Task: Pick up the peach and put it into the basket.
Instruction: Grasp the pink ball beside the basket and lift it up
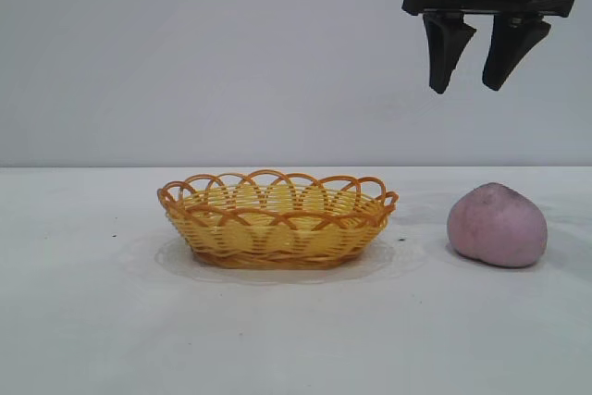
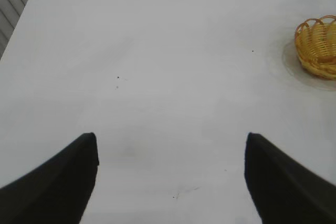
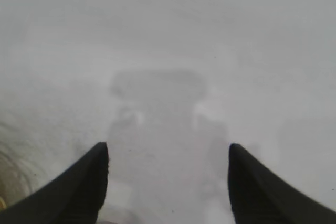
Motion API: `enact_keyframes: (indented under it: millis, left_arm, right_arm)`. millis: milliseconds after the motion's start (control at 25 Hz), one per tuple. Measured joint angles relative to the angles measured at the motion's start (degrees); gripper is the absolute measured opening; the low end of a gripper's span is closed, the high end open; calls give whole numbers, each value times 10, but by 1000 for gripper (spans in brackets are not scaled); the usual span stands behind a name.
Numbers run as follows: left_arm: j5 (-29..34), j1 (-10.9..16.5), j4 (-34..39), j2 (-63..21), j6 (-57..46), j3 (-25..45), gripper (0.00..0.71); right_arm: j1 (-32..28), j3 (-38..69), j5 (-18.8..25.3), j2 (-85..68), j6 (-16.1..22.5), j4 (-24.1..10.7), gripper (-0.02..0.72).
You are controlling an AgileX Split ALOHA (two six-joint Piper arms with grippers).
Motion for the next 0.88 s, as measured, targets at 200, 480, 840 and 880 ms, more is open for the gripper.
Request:
enact_keyframes:
  millis: [200,480,840,880]
  left_arm:
    - [0,0,0,0,0,0,566]
    - [0,0,0,0,0,0,566]
    - [0,0,0,0,0,0,566]
    - [0,0,0,0,0,0,566]
  right_arm:
    - [0,0,42,0,0,0,421]
    - [0,0,108,-17,0,0,421]
    - [10,1,200,-69,0,40,421]
    - [12,7,204,-75,0,42,421]
